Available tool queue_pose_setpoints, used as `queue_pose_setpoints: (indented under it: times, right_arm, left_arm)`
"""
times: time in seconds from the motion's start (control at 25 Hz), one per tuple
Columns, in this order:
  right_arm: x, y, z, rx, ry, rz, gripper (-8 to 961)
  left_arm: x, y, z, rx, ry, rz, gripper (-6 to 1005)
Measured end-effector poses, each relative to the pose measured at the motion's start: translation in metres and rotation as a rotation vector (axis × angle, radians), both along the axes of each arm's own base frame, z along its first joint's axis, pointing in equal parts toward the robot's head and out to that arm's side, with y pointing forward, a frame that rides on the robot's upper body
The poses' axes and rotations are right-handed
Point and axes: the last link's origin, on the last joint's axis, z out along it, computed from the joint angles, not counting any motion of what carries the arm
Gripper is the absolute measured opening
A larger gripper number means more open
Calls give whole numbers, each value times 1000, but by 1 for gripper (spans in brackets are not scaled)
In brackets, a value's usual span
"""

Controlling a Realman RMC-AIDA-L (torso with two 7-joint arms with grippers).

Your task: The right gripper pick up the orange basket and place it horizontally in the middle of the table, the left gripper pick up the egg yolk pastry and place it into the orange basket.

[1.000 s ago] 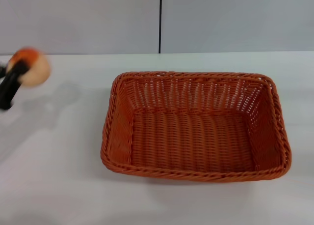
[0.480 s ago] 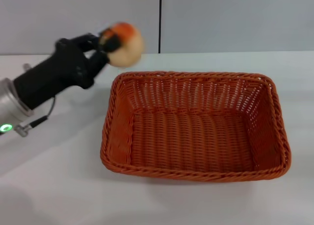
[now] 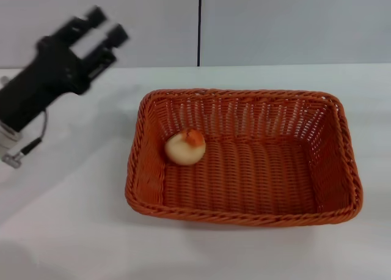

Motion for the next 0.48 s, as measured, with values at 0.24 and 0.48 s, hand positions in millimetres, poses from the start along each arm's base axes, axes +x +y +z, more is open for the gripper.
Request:
queue_pose_setpoints:
  times: [0.24, 0.48]
  right_arm:
    - [0, 0, 0, 1, 0, -1, 586]
    - [1, -2, 0, 2, 2, -5, 586]
  left_arm:
    - [-30, -27, 21, 384, -153, 192, 619]
    - [-47, -54, 29, 779, -176, 409, 770]
